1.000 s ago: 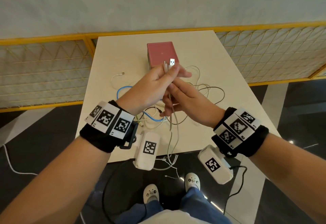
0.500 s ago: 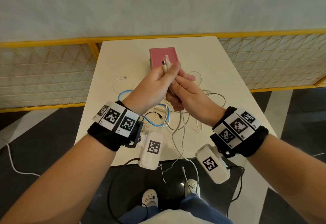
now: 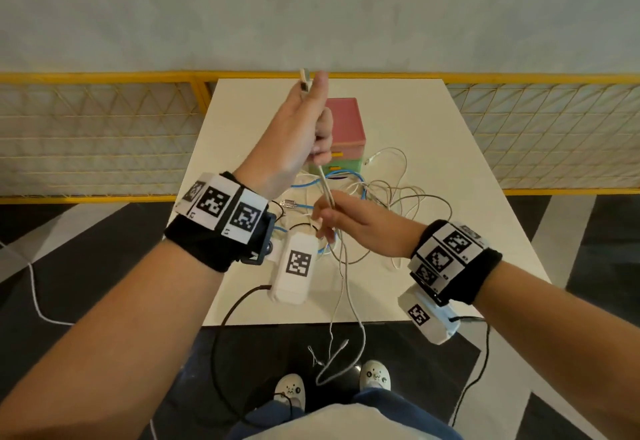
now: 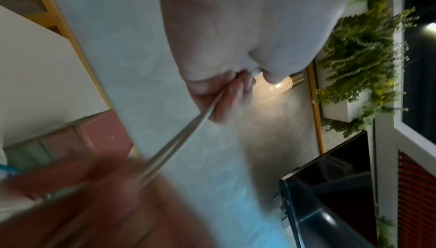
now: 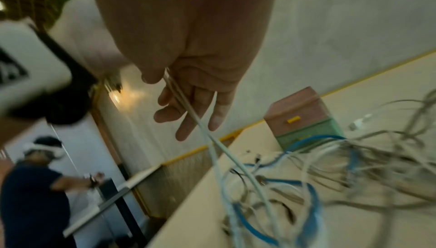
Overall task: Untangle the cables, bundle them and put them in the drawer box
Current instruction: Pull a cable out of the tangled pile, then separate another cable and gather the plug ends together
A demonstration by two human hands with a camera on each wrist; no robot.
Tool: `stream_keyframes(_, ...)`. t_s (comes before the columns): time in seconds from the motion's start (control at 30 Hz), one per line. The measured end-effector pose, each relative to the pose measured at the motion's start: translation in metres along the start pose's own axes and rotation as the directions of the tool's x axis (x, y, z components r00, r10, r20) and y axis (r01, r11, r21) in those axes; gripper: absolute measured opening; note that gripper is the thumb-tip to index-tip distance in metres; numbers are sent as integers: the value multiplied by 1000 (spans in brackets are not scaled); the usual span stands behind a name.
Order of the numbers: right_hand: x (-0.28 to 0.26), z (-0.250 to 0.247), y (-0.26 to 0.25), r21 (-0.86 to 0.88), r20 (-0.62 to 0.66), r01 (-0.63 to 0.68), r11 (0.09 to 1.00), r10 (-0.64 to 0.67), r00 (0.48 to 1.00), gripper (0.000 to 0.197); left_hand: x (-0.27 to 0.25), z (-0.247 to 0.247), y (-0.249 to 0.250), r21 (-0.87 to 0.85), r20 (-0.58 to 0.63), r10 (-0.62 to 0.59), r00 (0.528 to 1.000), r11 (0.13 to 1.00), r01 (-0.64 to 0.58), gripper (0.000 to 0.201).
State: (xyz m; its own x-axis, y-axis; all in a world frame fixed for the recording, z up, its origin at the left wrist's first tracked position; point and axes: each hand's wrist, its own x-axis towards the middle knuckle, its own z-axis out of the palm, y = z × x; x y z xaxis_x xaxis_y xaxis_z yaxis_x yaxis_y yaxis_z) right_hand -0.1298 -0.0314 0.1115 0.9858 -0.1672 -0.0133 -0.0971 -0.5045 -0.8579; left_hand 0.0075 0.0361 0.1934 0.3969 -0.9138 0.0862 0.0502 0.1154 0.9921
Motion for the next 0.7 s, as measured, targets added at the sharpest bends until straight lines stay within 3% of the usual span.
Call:
stream_keyframes(0.13, 24, -14, -25, 238, -170, 136, 962, -97, 981, 33, -3, 8, -14, 421, 23, 50, 998, 905, -55, 52)
stream_keyframes(0.23, 31, -15, -24, 283, -145, 148, 948, -110, 983, 28, 1, 4, -12, 434, -75, 121, 990, 897, -76, 51)
stream_keyframes(0.37, 23, 3, 3, 95, 9, 67, 993, -68, 998, 27, 12, -16, 3, 118, -258, 159, 953, 984, -132, 43)
stream_keyframes(0.43, 19, 11, 24, -20, 113, -24, 1000, 26, 993, 28, 13, -24, 10, 60, -304, 131, 944, 991, -118, 43)
stream_keyframes(0.5, 18, 14, 44, -244, 289, -84, 966, 155, 945, 26, 13, -30, 9, 68, -303, 99, 948, 994, -82, 45)
stream_keyframes(0.57, 19, 13, 60, -439, 434, -74, 895, 283, 855, 23, 12, -35, 4, 103, -279, 49, 959, 994, -21, 44)
stream_keyframes(0.63, 24, 10, 72, -524, 454, -95, 846, 372, 810, 40, 11, -40, -5, 133, -256, -10, 967, 990, 46, 43)
stream_keyframes(0.7, 32, 7, 80, -514, 365, -151, 845, 375, 852, 41, 8, -42, -14, 167, -233, -59, 971, 981, 100, 42)
